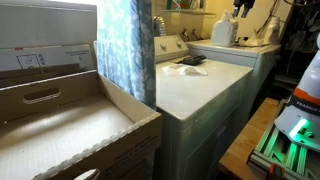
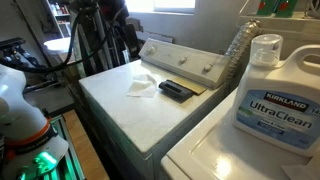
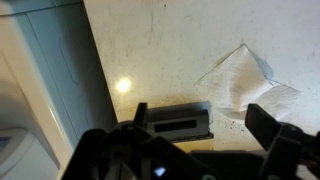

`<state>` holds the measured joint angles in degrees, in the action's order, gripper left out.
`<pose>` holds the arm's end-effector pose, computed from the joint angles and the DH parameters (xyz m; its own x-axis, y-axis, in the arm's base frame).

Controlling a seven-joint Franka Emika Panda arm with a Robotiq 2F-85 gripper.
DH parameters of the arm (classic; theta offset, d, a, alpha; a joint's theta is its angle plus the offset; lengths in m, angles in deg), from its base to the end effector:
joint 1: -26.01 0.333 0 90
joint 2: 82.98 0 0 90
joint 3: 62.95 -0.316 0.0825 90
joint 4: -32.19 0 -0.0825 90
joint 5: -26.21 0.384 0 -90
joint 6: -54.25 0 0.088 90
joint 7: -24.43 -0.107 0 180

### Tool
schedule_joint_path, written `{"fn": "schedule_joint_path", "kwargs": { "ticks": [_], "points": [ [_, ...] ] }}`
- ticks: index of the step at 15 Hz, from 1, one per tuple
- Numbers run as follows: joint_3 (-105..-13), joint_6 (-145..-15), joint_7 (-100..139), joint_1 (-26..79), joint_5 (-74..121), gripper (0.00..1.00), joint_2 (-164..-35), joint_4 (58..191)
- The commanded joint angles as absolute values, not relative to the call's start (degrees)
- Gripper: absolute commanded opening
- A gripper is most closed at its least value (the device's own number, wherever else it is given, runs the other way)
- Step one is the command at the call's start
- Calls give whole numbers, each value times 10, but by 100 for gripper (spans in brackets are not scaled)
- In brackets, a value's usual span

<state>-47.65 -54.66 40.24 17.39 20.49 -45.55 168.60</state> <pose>0.3347 -0.1742 0.5552 0.9828 -0.0764 0.1681 -0.0745 -0.9971 -0.0176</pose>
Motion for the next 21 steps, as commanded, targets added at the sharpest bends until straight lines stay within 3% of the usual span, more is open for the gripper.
{"fn": "schedule_joint_path", "kwargs": {
  "ticks": [1, 5, 21],
  "points": [
    [-477, -545, 403, 172, 206, 100, -457, 1684],
    [-465, -557, 391, 158, 195, 100, -505, 1662],
    [-435, -800, 424, 109, 249, 100, -891, 1523]
  ]
}}
